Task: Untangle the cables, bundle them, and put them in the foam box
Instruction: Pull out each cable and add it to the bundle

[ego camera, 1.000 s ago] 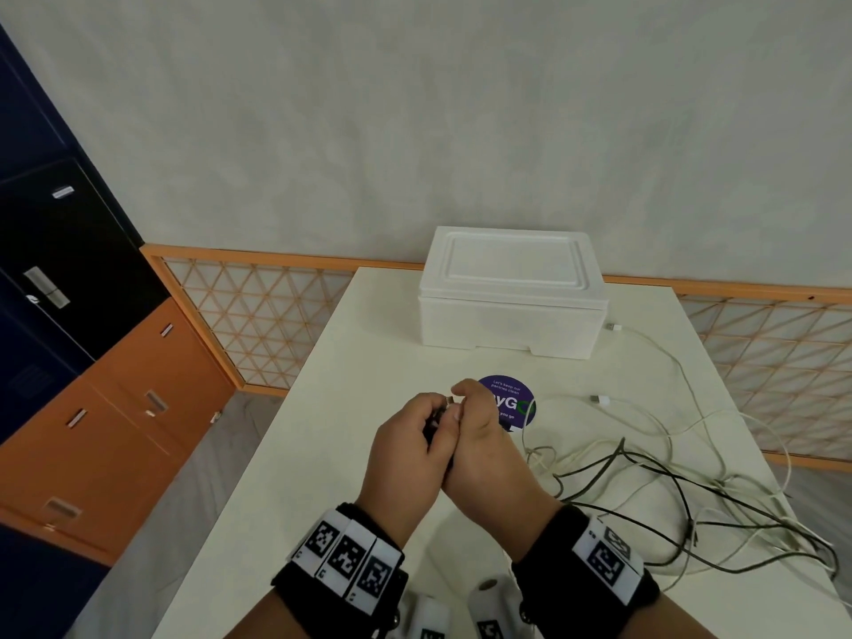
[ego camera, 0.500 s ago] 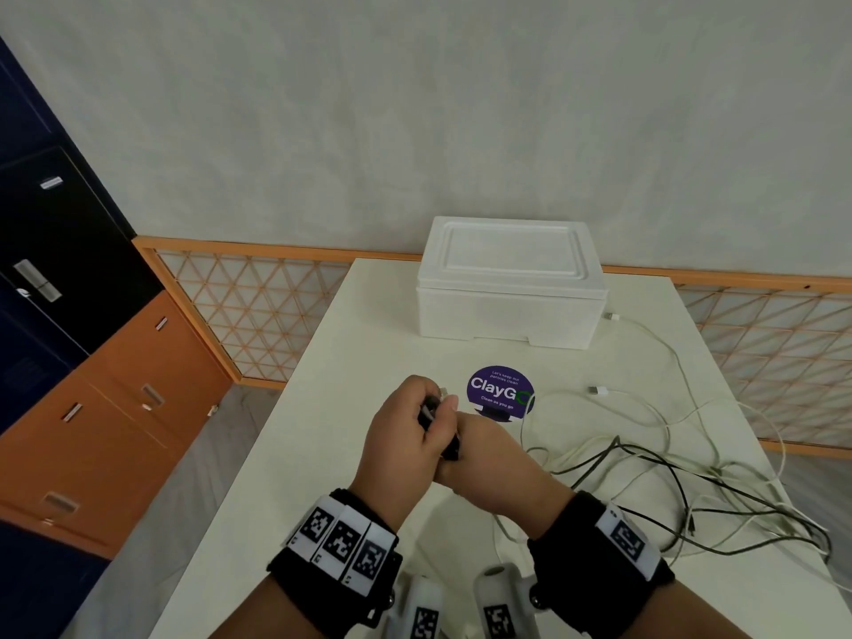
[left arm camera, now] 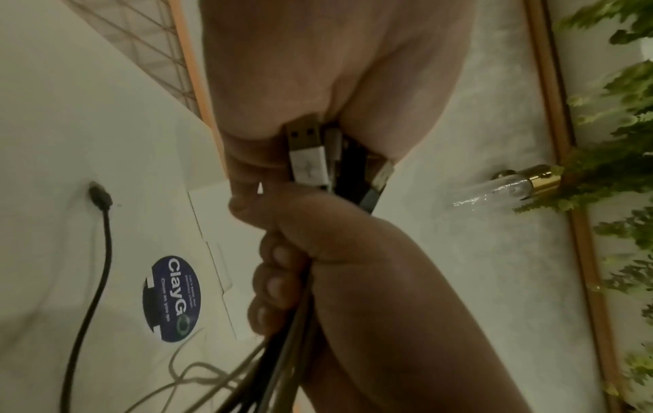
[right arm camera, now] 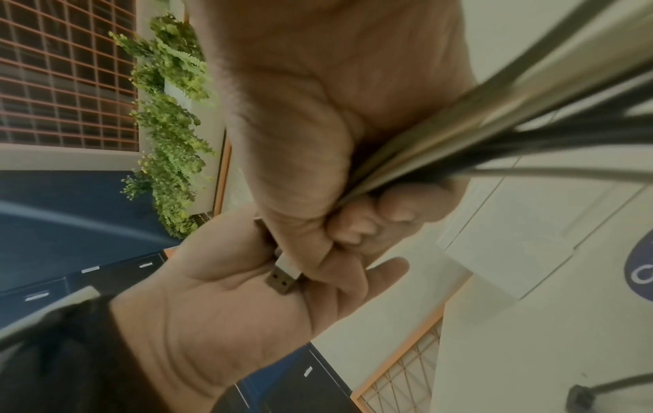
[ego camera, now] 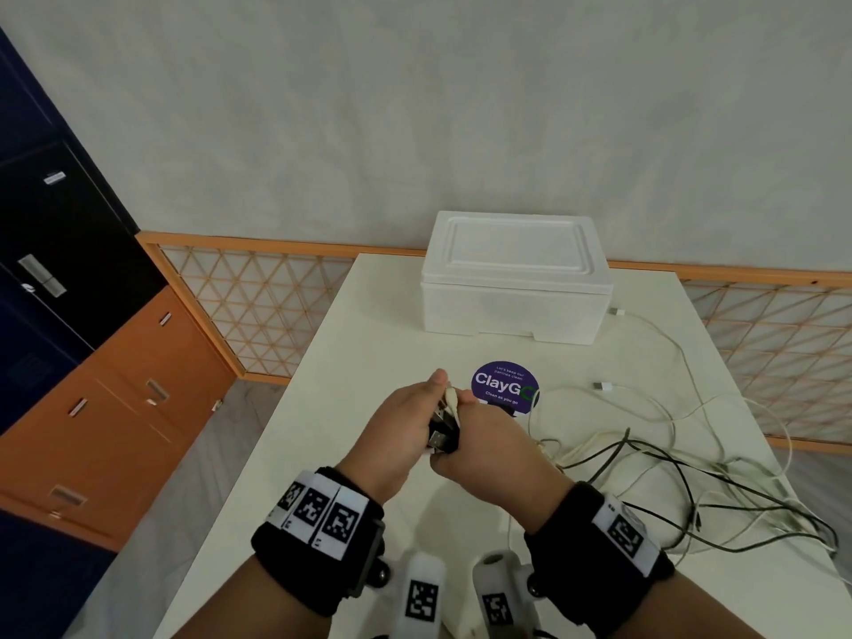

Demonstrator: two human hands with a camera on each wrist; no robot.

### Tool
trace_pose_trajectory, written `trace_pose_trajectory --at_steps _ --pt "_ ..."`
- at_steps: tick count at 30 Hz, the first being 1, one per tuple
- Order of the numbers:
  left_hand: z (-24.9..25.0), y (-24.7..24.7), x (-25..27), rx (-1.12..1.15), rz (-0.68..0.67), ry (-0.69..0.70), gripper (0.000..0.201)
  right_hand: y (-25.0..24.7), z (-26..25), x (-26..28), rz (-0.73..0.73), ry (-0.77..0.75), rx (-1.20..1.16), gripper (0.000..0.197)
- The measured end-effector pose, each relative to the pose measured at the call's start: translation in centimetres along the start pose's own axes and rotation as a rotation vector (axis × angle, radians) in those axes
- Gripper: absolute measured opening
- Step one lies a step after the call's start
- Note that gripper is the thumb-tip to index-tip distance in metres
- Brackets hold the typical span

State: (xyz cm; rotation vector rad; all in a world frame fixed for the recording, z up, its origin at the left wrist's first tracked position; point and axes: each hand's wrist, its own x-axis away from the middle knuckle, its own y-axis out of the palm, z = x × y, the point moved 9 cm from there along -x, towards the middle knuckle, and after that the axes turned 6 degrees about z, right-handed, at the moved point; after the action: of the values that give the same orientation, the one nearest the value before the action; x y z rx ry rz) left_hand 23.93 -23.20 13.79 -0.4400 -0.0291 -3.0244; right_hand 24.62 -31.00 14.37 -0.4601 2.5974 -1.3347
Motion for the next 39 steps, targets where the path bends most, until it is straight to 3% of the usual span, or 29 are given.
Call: trace_pose_trajectory --at_steps 4,5,7,10,13,15,18,20,22,24,26,28,31,34,36,39 --pt "-0.3 -0.6 0.0 -0.043 0.057 0.037 0.041 -0.1 -0.2 0.0 0.026 0.025 -0.006 0.046" --pt "-0.2 -0.7 0.0 -0.067 0.061 0.055 0.040 0.1 -0.3 0.1 0.014 0.021 -0.002 0.044" --pt "0.5 -1.1 0.1 -0.122 0.079 0.122 0.038 0.3 -0.3 0.1 0.006 0.006 0.034 0.015" --pt "1.9 -1.2 0.5 -0.036 0.085 0.227 0.040 0.3 -0.6 0.4 -0.001 -0.023 0.142 0.027" --pt "0.8 -0.4 0.4 0.053 0.041 0.132 0.033 -0.1 -1.7 0.7 0.035 -0.130 0.196 0.008" --pt "-0.2 -0.4 0.2 0.016 0.048 0.056 0.032 -0.5 -2.0 0.6 0.083 -0.163 0.201 0.025" --pt "0.4 -0.6 0.7 -0.006 0.098 0.159 0.031 -1.0 -2.1 0.5 0.136 -0.169 0.107 0.025" --pt "1.8 -0.3 1.8 -0.002 0.102 0.336 0.037 -1.1 -2.2 0.6 0.136 -0.174 0.048 0.027" --pt "2.4 0.2 2.3 0.009 0.024 0.410 0.043 -0.9 -2.3 0.8 0.112 -0.188 -0.028 0.025" --pt "2.1 0.0 1.6 0.102 -0.099 0.383 0.062 -0.7 -1.4 0.7 0.053 -0.104 -0.081 0.009" --pt "1.2 -0.6 0.6 0.278 -0.211 0.270 0.088 -0.7 0.1 0.6 0.013 0.044 -0.180 0.024" --pt "0.0 -0.4 0.6 0.220 -0.281 0.207 0.106 -0.8 0.7 0.5 -0.026 0.105 -0.324 0.022" --pt "-1.5 1.8 1.7 0.041 -0.377 0.177 0.089 -1.1 -0.5 0.7 -0.115 0.074 -0.487 0.007" --pt "-1.0 2.3 1.9 0.075 -0.372 0.182 0.085 -0.8 -1.5 1.2 -0.214 0.019 -0.476 0.012" --pt "-0.1 2.3 2.1 0.047 -0.391 0.217 0.084 -0.4 -2.4 1.8 -0.312 -0.068 -0.430 0.028" --pt "0.6 2.4 2.4 0.003 -0.399 0.281 0.056 -0.2 -2.7 2.3 -0.383 -0.158 -0.312 0.029"
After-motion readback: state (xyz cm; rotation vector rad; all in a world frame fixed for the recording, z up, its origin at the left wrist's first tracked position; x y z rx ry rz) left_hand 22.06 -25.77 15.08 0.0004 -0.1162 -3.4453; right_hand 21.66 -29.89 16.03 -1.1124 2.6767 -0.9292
